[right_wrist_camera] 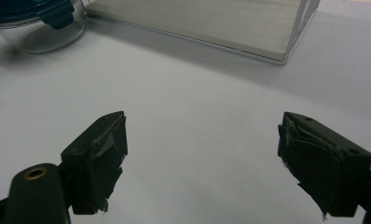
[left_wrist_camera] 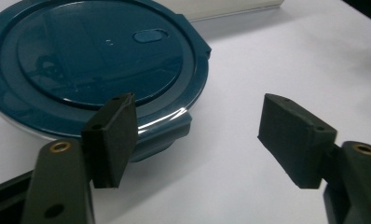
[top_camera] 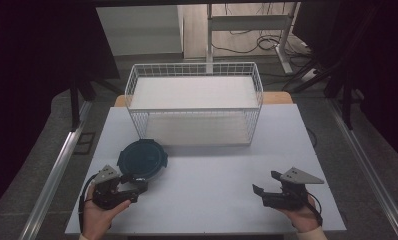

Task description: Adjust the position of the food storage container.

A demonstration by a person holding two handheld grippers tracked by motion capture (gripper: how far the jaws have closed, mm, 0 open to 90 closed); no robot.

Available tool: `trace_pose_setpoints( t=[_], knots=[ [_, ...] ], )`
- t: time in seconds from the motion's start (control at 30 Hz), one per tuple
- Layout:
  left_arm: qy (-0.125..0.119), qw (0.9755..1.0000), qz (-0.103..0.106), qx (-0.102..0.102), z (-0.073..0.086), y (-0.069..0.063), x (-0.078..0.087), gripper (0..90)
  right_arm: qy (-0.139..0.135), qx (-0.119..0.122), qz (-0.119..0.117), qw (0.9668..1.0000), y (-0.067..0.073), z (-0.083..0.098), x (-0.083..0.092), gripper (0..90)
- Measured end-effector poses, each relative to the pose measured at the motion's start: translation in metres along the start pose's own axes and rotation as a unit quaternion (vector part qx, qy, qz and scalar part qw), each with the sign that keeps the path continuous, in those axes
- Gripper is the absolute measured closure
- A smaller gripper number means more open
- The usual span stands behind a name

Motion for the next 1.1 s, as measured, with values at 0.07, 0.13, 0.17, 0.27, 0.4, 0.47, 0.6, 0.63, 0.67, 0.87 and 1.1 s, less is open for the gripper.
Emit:
trace_pose_setpoints(
  t=[0.07, 0.13, 0.17, 0.27, 0.4, 0.47, 0.6, 0.63, 0.67, 0.87, 1.1],
  knots=[
    [0.000, 1.0000, -0.001, 0.000, 0.000, 0.000, 0.000, 26.7, 0.000, -0.002, 0.003, 1.0000, 0.000, 0.000, 0.000, 16.1],
    [0.001, 1.0000, -0.001, -0.002, 0.000, -0.001, 0.001, 26.7, 0.003, -0.006, 0.003, 1.0000, 0.001, -0.001, 0.001, 16.8],
    [0.002, 1.0000, 0.000, -0.006, 0.001, -0.001, 0.001, 26.7, 0.004, -0.007, 0.002, 1.0000, 0.001, -0.001, 0.001, 17.1],
    [-0.001, 0.9999, 0.001, -0.011, 0.001, -0.002, 0.003, 26.8, 0.014, -0.004, 0.000, 0.9999, 0.004, 0.000, -0.001, 17.8],
    [-0.005, 0.9999, 0.000, -0.016, 0.000, -0.002, 0.005, 26.7, 0.021, -0.006, -0.014, 0.9997, 0.004, 0.001, -0.004, 18.1],
    [-0.007, 0.9998, -0.001, -0.016, -0.002, -0.003, 0.005, 26.7, 0.021, -0.009, -0.014, 0.9996, 0.002, 0.001, -0.004, 18.4],
    [-0.009, 0.9999, 0.000, -0.014, -0.006, -0.003, 0.005, 26.7, 0.019, -0.012, -0.018, 0.9996, -0.001, 0.001, -0.004, 19.2],
    [-0.012, 0.9998, -0.001, -0.013, -0.006, -0.003, 0.005, 26.7, 0.018, -0.012, -0.019, 0.9996, -0.003, 0.001, -0.004, 19.3],
    [-0.013, 0.9999, -0.002, -0.011, -0.007, -0.003, 0.005, 26.7, 0.019, -0.012, -0.019, 0.9996, -0.004, 0.001, -0.005, 19.4],
    [-0.014, 0.9997, -0.012, -0.013, -0.010, -0.005, 0.009, 26.8, 0.015, -0.028, -0.024, 0.9992, -0.011, 0.001, -0.008, 20.1],
    [-0.012, 0.9996, -0.009, -0.023, -0.016, -0.005, 0.011, 27.2, 0.022, -0.024, -0.025, 0.9992, -0.008, 0.001, -0.008, 21.0]
  ],
)
Point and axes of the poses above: each handheld gripper's, and its own axes: x roughly backward along the jaws, z roughly out of its underside, y roughly to its left, the point moved 1 cm from there along -x, roughly forward along the jaws, and after that the axes turned 10 degrees about -y, right-handed, at the moved point
